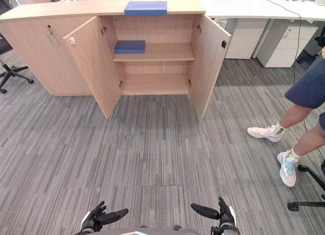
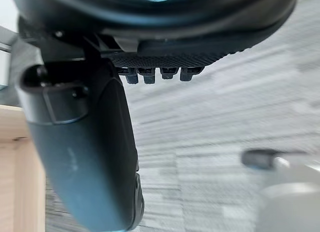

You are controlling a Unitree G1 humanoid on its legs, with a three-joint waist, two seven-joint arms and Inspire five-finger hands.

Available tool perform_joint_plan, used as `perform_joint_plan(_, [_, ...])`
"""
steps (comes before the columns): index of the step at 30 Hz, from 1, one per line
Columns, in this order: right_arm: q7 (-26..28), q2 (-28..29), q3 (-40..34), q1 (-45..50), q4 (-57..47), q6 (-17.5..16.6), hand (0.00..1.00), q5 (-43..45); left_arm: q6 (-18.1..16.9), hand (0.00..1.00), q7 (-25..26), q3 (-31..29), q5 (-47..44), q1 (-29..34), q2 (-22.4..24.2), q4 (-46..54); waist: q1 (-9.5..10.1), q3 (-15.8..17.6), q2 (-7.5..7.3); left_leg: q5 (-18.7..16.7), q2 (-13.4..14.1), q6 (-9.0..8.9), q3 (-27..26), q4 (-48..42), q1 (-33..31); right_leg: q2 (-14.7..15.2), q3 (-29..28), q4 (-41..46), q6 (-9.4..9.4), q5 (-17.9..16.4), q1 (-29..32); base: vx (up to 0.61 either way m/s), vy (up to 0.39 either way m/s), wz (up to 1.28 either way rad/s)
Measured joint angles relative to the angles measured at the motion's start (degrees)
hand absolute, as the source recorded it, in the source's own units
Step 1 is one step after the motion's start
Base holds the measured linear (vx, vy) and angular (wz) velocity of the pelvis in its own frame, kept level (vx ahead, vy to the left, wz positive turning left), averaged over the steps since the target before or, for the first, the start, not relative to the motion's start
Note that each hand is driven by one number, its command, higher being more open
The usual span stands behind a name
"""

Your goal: Walk over to the cabinet, pick up the folder, carry it to the office cabinet, place the folder inside the office cabinet, then close the office cabinet door

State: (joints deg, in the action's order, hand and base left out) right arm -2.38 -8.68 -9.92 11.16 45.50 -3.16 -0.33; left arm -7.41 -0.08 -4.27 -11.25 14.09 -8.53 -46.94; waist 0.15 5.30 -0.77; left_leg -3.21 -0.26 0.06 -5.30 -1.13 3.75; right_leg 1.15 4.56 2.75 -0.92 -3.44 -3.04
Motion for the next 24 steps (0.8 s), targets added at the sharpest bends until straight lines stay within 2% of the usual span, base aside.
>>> perform_joint_plan(2, [0.1,-0.6,0.0,-0.9,-0.4,-0.3,1.0,-1.4,-0.5,1.0,-0.3,-0.9,0.1,0.0,-0.2,0.8,-0.19,0.5,-0.28,-0.1,-0.2,-0.08,-0.1,0.7,0.5,0.2,0.3,-0.5,-0.1,0.0,-0.4,0.09,0.025,0.0])
perform_joint_plan(12, [1.5,-1.1,0.2,-1.6,-2.4,-0.4,1.0,-2.2,-0.5,1.0,-0.2,-2.2,0.0,0.9,-0.3,4.3,-0.9,1.1,0.14,-1.1,-0.6,-1.43,-0.3,0.6,1.0,0.8,0.6,-0.8,-1.07,-0.6,-1.2,0.04,0.013,0.02])
perform_joint_plan(17, [1.1,-2.3,0.2,-2.2,-4.1,-0.4,1.0,-2.0,-0.5,1.0,0.4,-4.4,-1.2,1.6,1.5,7.7,-0.67,1.9,1.12,-6.0,-0.2,-0.16,-1.7,-6.8,-3.8,1.0,0.6,0.3,-1.89,-1.6,0.8,-0.02,0.006,-0.07])
perform_joint_plan(19, [0.7,-2.8,0.2,-2.4,-4.0,-0.3,1.0,-1.8,-0.5,1.0,0.7,-4.5,-2.3,2.3,1.8,10.3,-0.24,2.3,1.77,-8.7,0.1,0.62,-2.3,-11.5,-6.7,1.3,0.6,4.0,-2.89,-4.2,3.4,-0.01,0.056,-0.04])
perform_joint_plan(21, [0.4,-2.7,0.2,-2.4,-3.7,-0.1,1.0,-1.6,-0.5,1.0,0.8,-5.1,-3.4,2.8,1.9,12.0,0.03,2.6,1.62,-12.3,-0.4,1.8,-2.8,-15.8,-8.2,3.4,1.6,13.7,-5.55,-9.6,7.0,0.07,0.072,0.14])
perform_joint_plan(22, [0.4,-2.6,0.2,-2.4,-3.7,0.0,1.0,-1.5,-0.5,1.0,0.9,-5.4,-3.4,2.8,2.0,12.2,-0.06,2.9,1.4,-13.1,-0.7,2.61,-2.7,-16.1,-8.0,4.1,2.3,16.9,-5.83,-10.2,8.0,0.14,0.129,0.08])
perform_joint_plan(23, [0.4,-2.2,0.4,-2.8,-3.8,0.0,1.0,-1.3,-0.5,1.0,1.6,-5.5,-3.5,3.1,1.7,12.7,0.28,3.5,1.61,-14.3,-1.0,3.23,-2.5,-16.1,-6.6,6.0,4.5,29.3,-6.04,-10.4,12.9,0.1,0.101,0.05])
perform_joint_plan(24, [0.3,-2.0,0.7,-2.8,-4.0,0.0,1.0,-0.9,-0.5,1.0,1.7,-5.5,-3.5,3.2,1.3,13.0,0.09,4.0,1.51,-14.6,-1.2,3.76,-2.0,-16.1,-5.5,7.0,5.2,35.2,-6.2,-9.8,15.0,0.25,0.121,0.21])
